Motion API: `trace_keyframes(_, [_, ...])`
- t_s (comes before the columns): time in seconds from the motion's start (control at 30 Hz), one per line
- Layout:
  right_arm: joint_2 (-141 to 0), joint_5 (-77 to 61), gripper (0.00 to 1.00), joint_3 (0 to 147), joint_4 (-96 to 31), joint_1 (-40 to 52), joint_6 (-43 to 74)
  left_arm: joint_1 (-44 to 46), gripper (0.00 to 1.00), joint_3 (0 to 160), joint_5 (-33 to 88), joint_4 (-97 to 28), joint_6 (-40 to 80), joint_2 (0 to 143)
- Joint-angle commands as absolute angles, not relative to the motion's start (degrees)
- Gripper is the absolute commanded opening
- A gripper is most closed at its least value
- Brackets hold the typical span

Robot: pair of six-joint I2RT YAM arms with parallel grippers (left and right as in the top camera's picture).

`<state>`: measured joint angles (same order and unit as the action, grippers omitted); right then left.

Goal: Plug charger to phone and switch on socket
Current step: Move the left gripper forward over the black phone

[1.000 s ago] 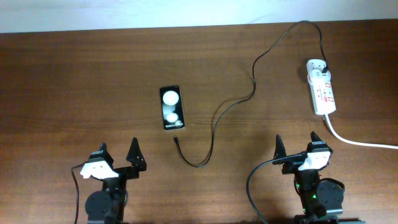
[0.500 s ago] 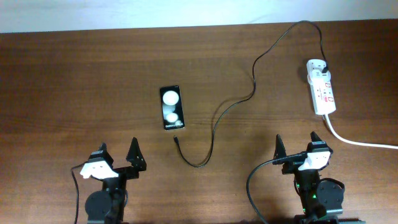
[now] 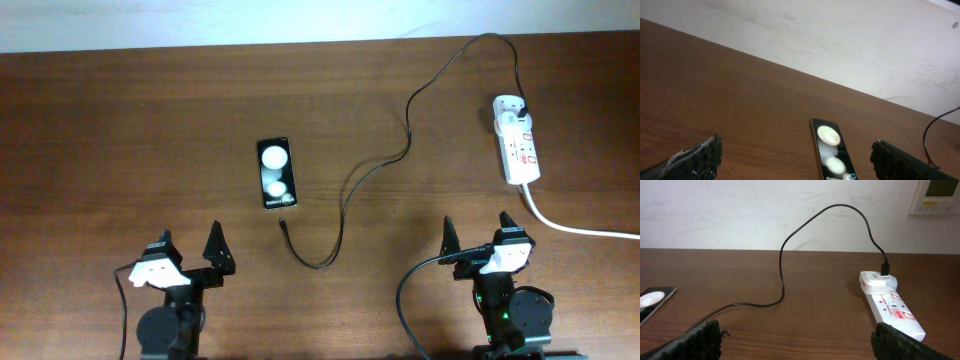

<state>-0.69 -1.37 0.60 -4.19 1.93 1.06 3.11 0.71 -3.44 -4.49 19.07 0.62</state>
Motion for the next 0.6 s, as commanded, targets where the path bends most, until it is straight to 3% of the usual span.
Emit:
trace_keyframes(0.0, [-0.3, -1.3, 0.98, 0.3, -4.5, 2.2, 0.8, 3.4, 0.99, 8.0, -2.5, -10.4, 18.2, 0.4])
trace_keyframes(0.23, [-0.3, -1.3, 0.99, 0.3, -4.5, 2.2, 0.8, 3.4, 0.99, 40.0, 0.7, -31.6, 13.1, 5.0])
trace_keyframes(0.57, [-0.3, -1.3, 0.99, 0.3, -4.5, 2.2, 0.8, 3.4, 0.99, 78.6, 4.8, -52.9, 7.1, 36.3])
